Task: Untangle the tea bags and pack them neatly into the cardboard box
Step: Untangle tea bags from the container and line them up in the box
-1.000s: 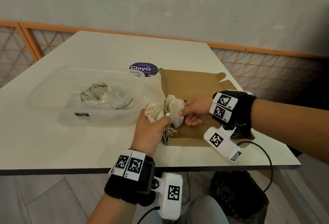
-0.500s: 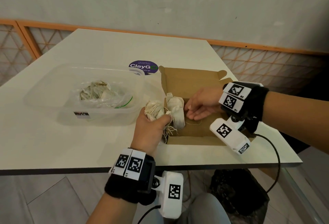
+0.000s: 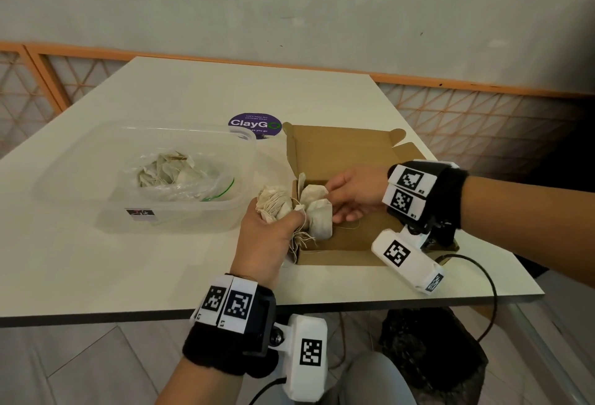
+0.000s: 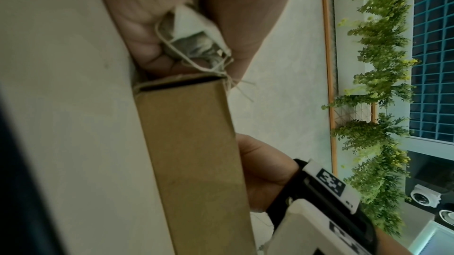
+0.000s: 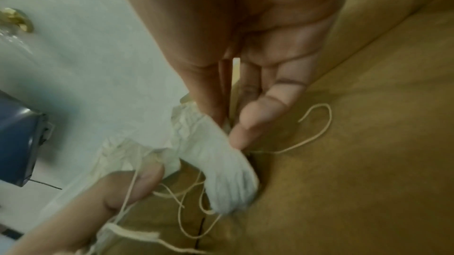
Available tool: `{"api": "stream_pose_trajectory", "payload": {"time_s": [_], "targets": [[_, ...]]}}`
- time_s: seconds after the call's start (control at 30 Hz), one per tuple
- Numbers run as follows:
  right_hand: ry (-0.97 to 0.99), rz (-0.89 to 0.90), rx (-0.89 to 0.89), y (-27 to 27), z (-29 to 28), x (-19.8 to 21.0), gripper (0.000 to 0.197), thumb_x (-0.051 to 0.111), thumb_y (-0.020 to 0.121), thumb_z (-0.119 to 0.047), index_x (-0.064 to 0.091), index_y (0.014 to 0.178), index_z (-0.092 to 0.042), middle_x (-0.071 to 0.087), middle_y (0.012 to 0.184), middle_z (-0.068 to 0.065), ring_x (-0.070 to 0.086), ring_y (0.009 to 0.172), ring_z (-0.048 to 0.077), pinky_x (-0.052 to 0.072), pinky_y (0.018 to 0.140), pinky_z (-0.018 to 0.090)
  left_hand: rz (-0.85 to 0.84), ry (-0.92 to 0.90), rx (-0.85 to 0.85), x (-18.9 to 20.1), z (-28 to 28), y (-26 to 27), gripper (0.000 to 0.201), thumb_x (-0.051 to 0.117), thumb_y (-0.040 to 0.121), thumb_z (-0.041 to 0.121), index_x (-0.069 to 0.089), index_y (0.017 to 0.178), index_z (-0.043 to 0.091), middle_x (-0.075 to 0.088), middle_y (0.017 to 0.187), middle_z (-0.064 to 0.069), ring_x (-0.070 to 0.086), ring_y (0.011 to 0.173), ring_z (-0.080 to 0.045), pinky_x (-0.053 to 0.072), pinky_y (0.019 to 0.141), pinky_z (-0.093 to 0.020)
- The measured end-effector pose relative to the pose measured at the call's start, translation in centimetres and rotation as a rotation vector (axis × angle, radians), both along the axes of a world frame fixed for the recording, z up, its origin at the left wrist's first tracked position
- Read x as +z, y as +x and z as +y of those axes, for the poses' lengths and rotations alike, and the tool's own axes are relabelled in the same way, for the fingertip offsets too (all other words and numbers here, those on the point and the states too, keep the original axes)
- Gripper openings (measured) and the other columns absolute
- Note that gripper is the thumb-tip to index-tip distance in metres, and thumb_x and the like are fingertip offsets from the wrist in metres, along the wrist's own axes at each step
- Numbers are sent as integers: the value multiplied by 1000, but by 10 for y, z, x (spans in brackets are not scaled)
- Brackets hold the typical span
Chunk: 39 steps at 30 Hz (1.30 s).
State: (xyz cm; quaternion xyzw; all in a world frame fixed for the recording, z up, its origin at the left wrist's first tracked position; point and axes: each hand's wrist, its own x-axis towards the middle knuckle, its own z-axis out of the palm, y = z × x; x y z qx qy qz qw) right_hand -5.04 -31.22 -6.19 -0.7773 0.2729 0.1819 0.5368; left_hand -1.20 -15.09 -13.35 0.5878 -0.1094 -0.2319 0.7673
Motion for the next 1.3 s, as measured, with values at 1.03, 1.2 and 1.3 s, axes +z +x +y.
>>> {"api": "stream_pose_trajectory", "payload": {"time_s": [1.03, 1.2, 1.3], "targets": [[-381, -29, 133, 17, 14, 20, 38, 66, 83, -8, 53, 116, 4, 64, 78, 9, 58, 60, 13, 49, 51, 17, 5, 36, -10, 2, 2, 1, 47, 72, 57, 18, 59, 102, 13, 68, 96, -12, 67, 93, -34, 54, 85, -54], [-396, 17, 113, 28, 15, 23, 30, 65, 84, -7, 53, 109, 2, 65, 64, 5, 59, 53, 11, 49, 50, 17, 10, 37, -14, 3, 3, 1, 39, 75, 67, 8, 59, 103, 12, 68, 97, -13, 66, 96, -36, 53, 85, -57], [-361, -8, 36, 29, 15, 28, 21, 63, 85, -4, 51, 102, -5, 66, 71, 10, 61, 52, 13, 52, 49, 19, 11, 28, -13, 3, 3, 0, 46, 73, 59, 16, 59, 103, 13, 68, 96, -12, 67, 94, -33, 54, 85, -53]]}}
